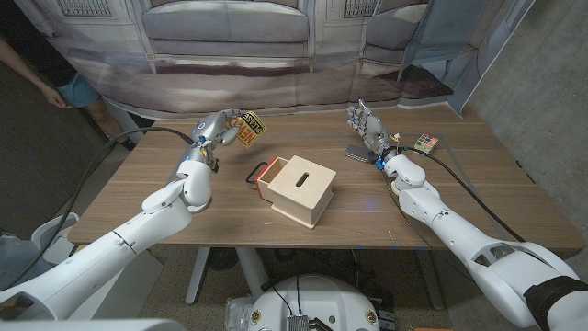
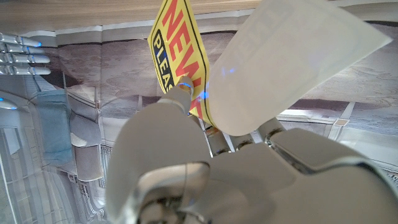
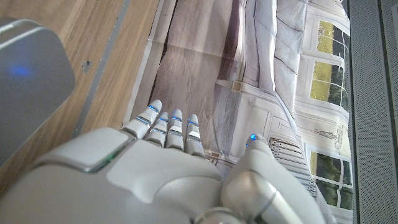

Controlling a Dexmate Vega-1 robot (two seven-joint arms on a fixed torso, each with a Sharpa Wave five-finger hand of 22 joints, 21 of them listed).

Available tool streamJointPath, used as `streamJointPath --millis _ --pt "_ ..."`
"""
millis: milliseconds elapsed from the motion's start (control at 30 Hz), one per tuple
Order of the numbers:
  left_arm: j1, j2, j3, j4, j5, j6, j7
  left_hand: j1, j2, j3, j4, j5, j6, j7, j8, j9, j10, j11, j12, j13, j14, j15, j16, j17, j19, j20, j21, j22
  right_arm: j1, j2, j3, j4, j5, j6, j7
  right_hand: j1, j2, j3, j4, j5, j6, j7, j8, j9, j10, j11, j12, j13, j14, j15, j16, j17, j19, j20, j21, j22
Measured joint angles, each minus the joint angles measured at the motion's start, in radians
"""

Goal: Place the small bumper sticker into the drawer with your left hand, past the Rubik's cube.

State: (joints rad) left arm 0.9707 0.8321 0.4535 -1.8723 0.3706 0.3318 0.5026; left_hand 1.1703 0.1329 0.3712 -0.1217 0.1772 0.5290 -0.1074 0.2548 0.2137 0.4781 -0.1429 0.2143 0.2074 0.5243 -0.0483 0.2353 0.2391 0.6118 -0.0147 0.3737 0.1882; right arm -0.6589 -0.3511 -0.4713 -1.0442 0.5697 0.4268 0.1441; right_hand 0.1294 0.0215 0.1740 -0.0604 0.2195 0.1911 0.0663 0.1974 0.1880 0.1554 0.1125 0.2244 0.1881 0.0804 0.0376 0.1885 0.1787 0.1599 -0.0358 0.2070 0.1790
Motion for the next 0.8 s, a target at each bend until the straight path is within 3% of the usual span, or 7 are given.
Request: streamJointPath --millis 800 --pt "0.028 0.008 -0.005 -0.051 0.053 -0.010 -0.003 -0.004 -0.004 0.000 0.000 0.000 0.000 0.000 0.000 0.000 0.004 0.004 0.000 0.000 0.000 0.000 -0.006 0.005 0.000 0.000 0.000 0.000 0.004 0.004 0.000 0.008 -0.001 0.006 0.003 0.005 0.005 0.000 0.000 0.000 0.000 0.000 0.000 0.000 0.000 0.000 0.000 0.000 0.000 0.000 0.000 0.000 0.000 0.000 0.000 0.000"
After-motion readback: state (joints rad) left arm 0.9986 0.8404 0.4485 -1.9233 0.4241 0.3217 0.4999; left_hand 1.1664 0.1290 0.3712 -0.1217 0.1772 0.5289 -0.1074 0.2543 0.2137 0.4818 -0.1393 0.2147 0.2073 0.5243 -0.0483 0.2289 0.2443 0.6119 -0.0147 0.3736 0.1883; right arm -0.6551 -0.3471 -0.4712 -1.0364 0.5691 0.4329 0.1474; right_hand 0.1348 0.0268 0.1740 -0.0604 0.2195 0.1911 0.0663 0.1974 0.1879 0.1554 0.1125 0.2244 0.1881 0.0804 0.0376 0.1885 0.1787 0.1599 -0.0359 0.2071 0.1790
